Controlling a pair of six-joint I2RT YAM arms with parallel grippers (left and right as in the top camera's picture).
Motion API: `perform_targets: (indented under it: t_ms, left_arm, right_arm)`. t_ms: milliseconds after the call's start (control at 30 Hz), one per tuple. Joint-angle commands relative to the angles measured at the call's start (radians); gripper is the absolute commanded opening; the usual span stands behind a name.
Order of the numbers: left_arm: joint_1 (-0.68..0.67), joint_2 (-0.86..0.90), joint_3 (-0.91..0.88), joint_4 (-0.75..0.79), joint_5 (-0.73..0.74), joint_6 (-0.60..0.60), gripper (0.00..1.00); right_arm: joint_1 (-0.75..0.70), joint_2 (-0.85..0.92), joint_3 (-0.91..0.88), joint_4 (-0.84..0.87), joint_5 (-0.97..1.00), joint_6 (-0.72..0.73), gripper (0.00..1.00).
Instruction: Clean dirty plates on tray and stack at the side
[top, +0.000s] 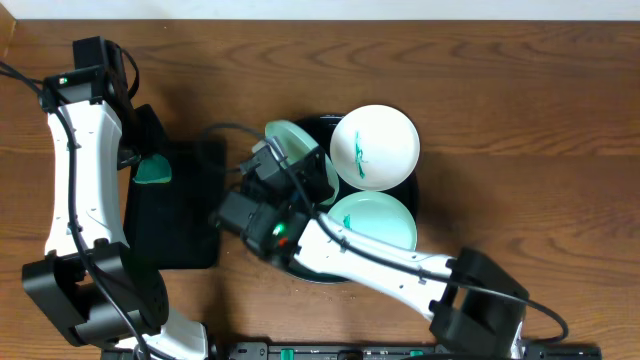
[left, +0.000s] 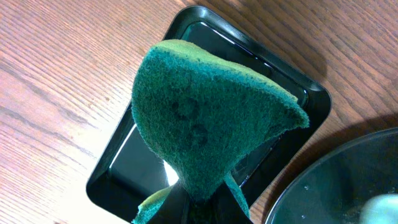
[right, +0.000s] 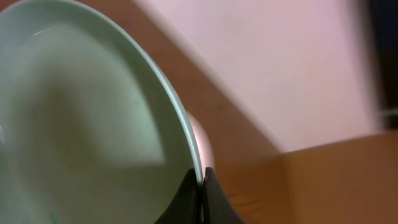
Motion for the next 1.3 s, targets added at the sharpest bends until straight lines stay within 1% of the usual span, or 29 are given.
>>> perform_targets:
  t_ms: [0,133,233,367,433,533,633,667,700,767,833,900,933,1000,1100,1267]
  left_arm:
    - [0.005,0.0,-0.008,0.0,-0.02,-0.012,0.07]
    - [0.005,0.0,-0.008,0.0,-0.02,-0.012,0.07]
    - [0.005,0.0,-0.008,0.0,-0.02,-0.012,0.07]
    - [0.005,0.0,-0.008,0.0,-0.019,-0.013,0.07]
    - [0.004,0.0,-0.008,0.0,-0.019,-0.013,0.07]
    - [0.004,0.0,-0.008,0.0,-0.019,-0.013,0.07]
    - [0.004,0.0,-0.008,0.0,-0.019,-0.013,0.07]
    - [0.004,0.0,-0.008,0.001,-0.019,-0.013,0.07]
    - [0.004,0.0,-0.008,0.001,-0.019,-0.013,0.07]
    - [0.004,0.0,-0.008,0.001,-0.019,-0.013,0.07]
    - [0.004,0.0,-0.008,0.0,-0.019,-0.013,0.07]
    - [0.004,0.0,-0.008,0.001,-0.017,-0.013,0.07]
    - [0.004,0.0,-0.008,0.002,-0.014,-0.013,0.07]
    - [0.004,0.0,-0.008,0.005,-0.008,-0.013,0.07]
    - [0.004,0.0,-0.008,0.007,-0.008,-0.013,0.07]
    - [0.004,0.0,-0.008,0.012,-0.008,-0.013,0.07]
  right_arm:
    - [-0.098,-0.048,0.013,-0.013,-0.47,-0.002,0.01]
    - [-0.227,-0.057,0.013,-0.053,-0.889,0.039,0.01]
    - [-0.322,-0.054,-0.006,-0.066,-1.12,0.063,0.01]
    - [-0.396,-0.034,-0.054,-0.023,-1.304,0.064,0.01]
    - [-0.404,-0.013,-0.069,-0.002,-1.338,0.072,0.01]
    - [-0.404,0.026,-0.082,0.014,-1.338,0.126,0.01]
    - [-0.403,0.041,-0.082,0.02,-1.342,0.13,0.01]
    - [-0.403,0.041,-0.082,0.02,-1.342,0.13,0.05]
    - [-0.403,0.041,-0.082,0.02,-1.341,0.13,0.12]
    - [-0.403,0.041,-0.082,0.021,-1.338,0.129,0.31]
    - [-0.405,0.041,-0.082,0.024,-1.338,0.105,0.43]
    - [-0.413,0.041,-0.08,0.033,-1.342,0.047,0.53]
    - [-0.421,0.041,-0.073,0.035,-1.355,0.003,0.56]
    - [-0.441,0.042,-0.055,0.04,-1.387,-0.077,0.56]
    - [-0.478,0.043,-0.012,0.047,-1.387,-0.179,0.51]
    - [-0.517,0.113,0.098,0.016,-1.423,-0.317,0.47]
